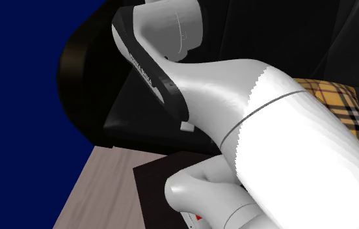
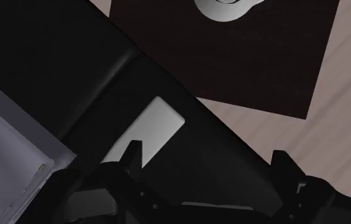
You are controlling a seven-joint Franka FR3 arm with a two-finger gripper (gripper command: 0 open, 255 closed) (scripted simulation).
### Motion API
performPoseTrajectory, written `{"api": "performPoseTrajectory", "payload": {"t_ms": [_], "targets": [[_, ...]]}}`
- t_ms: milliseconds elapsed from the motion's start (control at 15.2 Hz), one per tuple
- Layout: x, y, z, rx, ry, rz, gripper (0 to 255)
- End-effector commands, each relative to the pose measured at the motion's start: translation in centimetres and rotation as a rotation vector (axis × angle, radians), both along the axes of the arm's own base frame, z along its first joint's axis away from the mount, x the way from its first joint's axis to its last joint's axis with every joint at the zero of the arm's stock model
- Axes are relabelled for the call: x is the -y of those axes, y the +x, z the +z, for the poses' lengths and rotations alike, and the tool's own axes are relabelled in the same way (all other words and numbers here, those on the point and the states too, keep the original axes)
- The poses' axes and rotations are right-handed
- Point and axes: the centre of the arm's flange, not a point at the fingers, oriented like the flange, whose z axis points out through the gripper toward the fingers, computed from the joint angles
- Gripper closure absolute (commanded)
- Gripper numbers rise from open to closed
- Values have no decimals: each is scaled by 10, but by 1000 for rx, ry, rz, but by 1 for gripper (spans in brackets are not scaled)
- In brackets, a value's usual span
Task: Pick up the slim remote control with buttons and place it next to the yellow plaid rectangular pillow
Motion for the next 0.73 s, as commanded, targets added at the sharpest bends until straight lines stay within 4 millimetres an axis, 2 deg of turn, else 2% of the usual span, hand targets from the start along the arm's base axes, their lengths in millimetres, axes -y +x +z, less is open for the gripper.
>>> {"api": "performPoseTrajectory", "payload": {"t_ms": [0, 660], "targets": [[0, 0, 0, 0, 0, 0, 0], [49, 45, -110, 81, -15, -355, 0]]}}
